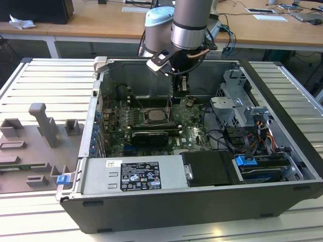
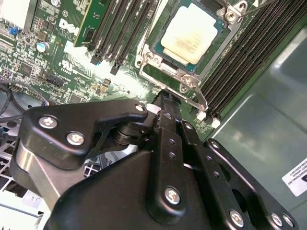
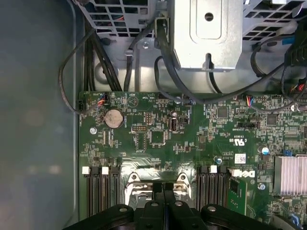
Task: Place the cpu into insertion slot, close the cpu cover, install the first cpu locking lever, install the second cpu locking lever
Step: 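Close the cpu cover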
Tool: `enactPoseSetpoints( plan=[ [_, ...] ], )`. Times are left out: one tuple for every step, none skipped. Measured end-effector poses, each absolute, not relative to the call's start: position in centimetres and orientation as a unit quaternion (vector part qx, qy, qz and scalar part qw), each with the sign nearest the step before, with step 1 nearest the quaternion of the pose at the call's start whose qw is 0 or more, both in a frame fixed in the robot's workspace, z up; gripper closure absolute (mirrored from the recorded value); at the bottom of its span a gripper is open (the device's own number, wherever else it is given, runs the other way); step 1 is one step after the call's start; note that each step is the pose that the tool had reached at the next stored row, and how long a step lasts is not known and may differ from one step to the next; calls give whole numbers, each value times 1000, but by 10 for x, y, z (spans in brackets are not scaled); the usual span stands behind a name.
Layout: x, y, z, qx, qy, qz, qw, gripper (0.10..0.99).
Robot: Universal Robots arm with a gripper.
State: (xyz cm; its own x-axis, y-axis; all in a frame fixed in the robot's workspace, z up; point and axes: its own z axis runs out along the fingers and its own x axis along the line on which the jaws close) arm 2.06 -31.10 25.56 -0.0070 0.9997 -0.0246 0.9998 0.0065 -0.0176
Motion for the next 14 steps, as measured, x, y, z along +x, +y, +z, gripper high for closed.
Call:
enactPoseSetpoints(
  plan=[
    [20,-311,256,705,709,-15,3,980],
    [18,-311,256,705,709,-15,3,980],
    [17,-311,256,705,709,-15,3,980],
    [15,-311,256,705,709,-15,3,980],
    [12,-311,256,705,709,-15,3,980],
    [9,-311,256,705,709,-15,3,980],
    [6,-311,255,705,709,-15,3,980],
    [4,-311,255,705,709,-14,3,980],
    [0,-311,254,705,709,-14,3,980],
    [-2,-311,253,705,709,-14,3,980],
    [-4,-311,251,705,709,-14,4,980],
    [-6,-311,251,705,709,-14,4,980],
    [-9,-311,250,705,709,-14,4,980],
    [-16,-311,247,704,710,-13,5,980]
  ],
)
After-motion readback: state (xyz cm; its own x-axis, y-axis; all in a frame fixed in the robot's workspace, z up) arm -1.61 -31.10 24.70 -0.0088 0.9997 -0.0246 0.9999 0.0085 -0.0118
